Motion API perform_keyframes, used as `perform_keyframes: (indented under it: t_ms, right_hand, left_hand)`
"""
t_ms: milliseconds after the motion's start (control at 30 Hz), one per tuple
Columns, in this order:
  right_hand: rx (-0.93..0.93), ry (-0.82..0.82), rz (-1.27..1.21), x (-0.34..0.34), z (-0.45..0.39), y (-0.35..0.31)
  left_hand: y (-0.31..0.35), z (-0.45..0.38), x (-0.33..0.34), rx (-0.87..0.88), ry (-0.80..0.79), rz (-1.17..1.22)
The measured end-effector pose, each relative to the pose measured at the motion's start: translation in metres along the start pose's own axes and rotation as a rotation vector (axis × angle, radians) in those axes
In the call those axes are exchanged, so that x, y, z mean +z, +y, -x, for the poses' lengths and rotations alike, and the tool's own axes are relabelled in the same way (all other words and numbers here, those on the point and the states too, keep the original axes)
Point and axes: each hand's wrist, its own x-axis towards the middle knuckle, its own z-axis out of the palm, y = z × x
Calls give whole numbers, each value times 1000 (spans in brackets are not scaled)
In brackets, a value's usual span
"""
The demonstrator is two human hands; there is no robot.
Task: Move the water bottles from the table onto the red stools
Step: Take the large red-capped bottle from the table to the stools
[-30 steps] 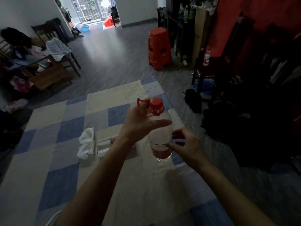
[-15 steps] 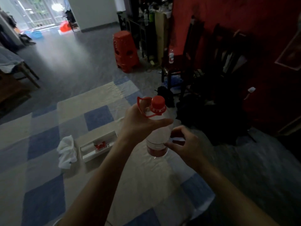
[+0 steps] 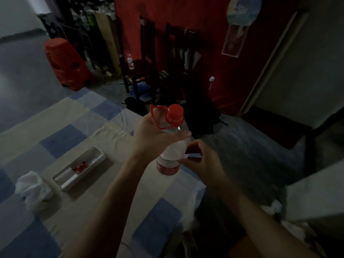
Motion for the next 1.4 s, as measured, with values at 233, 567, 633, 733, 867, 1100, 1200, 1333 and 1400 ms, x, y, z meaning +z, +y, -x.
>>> perform_keyframes:
  t_ms: [233, 567, 633, 733, 867, 1100, 1200, 1333, 1400]
  right_hand:
    - [115, 185, -17, -40, 77, 13]
    - [241, 512, -1, -120, 197, 50]
    - [267, 575, 6, -134, 225, 57]
    - [311, 700, 21, -152, 273, 62]
    - [361, 840, -57, -169, 347, 68]
    - [421, 1121, -125, -179, 490, 79]
    - [437, 1201, -140, -174, 548, 81]
    - [446, 1304, -95, -167, 623, 74]
    - [462, 1365, -80, -162, 658, 69]
  left_hand:
    - [33, 28, 53, -17, -124, -26]
    - [107, 82, 159, 109, -419, 22]
    - [121, 96, 181, 121, -479, 41]
    - [143, 126, 214, 180, -587, 50]
    - [178, 178, 256, 283, -722, 86]
    - [226, 296, 305, 419, -937, 214]
    - [242, 345, 319, 437, -1036, 251]
    - [266, 411, 336, 531, -1106, 273]
    - [277, 444, 342, 575, -1150, 290]
